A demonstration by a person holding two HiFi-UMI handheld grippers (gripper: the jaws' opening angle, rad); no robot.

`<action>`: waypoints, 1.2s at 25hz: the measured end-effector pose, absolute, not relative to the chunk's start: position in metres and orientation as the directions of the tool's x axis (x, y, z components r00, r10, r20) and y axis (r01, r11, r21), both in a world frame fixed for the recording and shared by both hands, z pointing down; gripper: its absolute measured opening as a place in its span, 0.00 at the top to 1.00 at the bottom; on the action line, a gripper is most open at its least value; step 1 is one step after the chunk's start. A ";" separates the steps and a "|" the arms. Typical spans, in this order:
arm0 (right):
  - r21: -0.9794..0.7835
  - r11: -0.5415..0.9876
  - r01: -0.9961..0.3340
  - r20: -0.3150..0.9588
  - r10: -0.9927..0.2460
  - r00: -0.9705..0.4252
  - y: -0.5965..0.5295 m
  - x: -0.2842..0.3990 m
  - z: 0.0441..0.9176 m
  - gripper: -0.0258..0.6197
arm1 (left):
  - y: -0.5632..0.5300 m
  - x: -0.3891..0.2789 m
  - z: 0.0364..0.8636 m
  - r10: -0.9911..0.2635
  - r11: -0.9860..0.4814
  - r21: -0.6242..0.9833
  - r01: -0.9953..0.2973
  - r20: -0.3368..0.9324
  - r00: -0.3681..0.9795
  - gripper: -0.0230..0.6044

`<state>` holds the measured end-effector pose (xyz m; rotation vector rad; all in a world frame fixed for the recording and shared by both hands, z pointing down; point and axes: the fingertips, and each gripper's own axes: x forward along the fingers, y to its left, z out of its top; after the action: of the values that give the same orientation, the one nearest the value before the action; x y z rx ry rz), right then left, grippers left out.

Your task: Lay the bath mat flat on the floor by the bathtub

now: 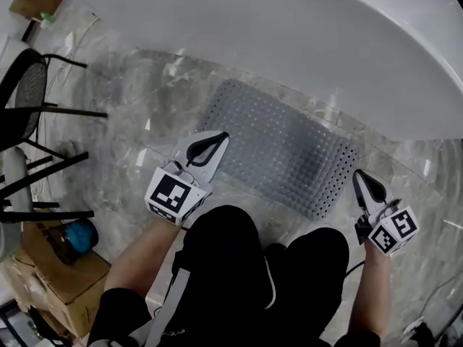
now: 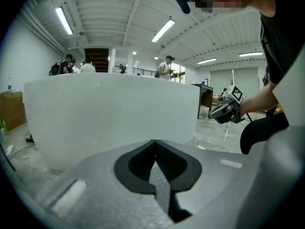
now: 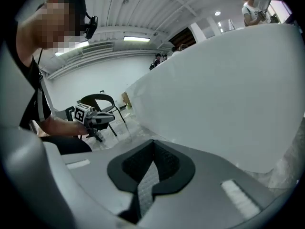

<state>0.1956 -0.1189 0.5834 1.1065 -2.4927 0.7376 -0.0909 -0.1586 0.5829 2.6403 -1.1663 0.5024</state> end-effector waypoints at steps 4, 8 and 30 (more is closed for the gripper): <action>-0.416 0.557 -0.719 0.379 -0.613 -0.694 -0.120 0.165 0.505 0.96 | -0.148 -0.089 0.508 -0.668 -0.685 0.029 -0.728 0.372 0.644 0.95; -0.403 0.555 -0.727 0.350 -0.641 -0.683 -0.119 0.146 0.420 0.96 | -0.135 -0.094 0.415 -0.682 -0.667 0.044 -0.744 0.366 0.633 0.95; -0.281 0.791 -0.544 0.241 -0.491 -0.838 -0.019 0.037 0.051 0.96 | -0.042 -0.089 0.012 -0.727 -0.636 -0.003 -0.772 0.337 0.598 0.95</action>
<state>0.0369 -0.0190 0.0506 0.8214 -2.8245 0.5144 -0.0888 -0.0423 0.0125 2.6782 -1.2647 0.4669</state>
